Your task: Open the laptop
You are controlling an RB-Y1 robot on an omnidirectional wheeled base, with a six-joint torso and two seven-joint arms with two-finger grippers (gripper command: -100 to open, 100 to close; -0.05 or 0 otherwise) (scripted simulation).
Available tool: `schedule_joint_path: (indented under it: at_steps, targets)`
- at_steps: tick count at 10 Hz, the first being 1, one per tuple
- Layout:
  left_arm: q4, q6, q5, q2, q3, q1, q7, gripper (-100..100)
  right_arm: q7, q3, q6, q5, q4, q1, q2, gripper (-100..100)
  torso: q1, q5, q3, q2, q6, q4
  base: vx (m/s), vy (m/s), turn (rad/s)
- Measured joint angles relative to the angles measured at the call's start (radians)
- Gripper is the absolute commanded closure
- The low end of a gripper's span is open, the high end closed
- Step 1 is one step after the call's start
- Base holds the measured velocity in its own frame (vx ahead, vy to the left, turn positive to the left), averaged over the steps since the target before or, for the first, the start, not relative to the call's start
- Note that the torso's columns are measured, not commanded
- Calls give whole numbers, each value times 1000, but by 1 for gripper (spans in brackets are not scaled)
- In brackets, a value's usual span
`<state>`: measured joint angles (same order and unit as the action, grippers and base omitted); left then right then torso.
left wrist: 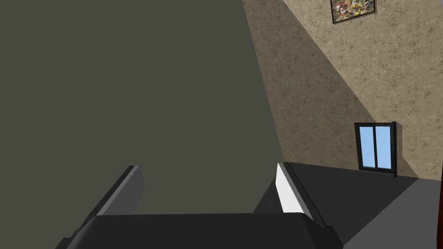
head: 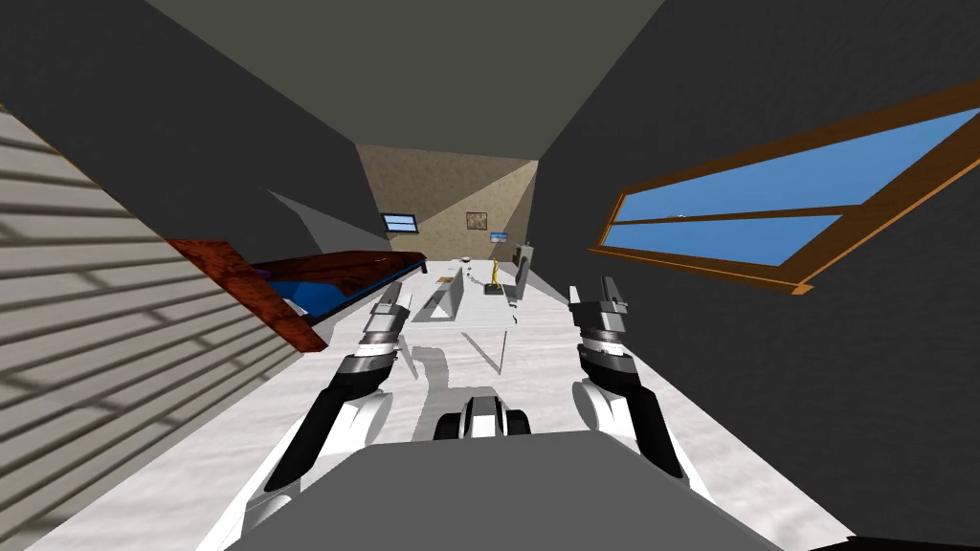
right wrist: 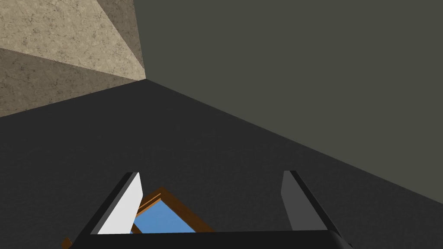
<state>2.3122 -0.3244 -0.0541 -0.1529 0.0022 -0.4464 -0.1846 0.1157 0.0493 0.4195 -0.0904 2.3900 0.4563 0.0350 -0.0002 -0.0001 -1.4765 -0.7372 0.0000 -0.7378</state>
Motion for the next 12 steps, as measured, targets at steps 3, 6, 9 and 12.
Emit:
schedule_joint_path:
  at_steps: [3, 6, 9, 12]
  targets:
    - [-21, 59, 11, -5, 15, -9, -9, -100, 0, 0, 0, 0, 0, 0, 0, 0, 1, 0, 1, -1, 0, 0, 84, -61, -11]
    - [-54, 129, 24, -3, 30, 7, -23, -100, 0, 0, 0, 0, 0, 0, 0, 0, 0, 0, 0, -1, 0, 0, 83, -54, -12]
    - [-71, 208, 31, -12, 56, 9, -30, -100, 0, 0, 0, 0, 0, 0, 0, 0, 0, 0, 0, 0, 0, 0, 91, -61, -12]
    - [-96, 271, 51, 2, 59, 8, -50, -100, 0, 0, 0, 0, 0, 0, 0, 0, 1, 0, 0, -1, 0, 0, 90, -58, -12]
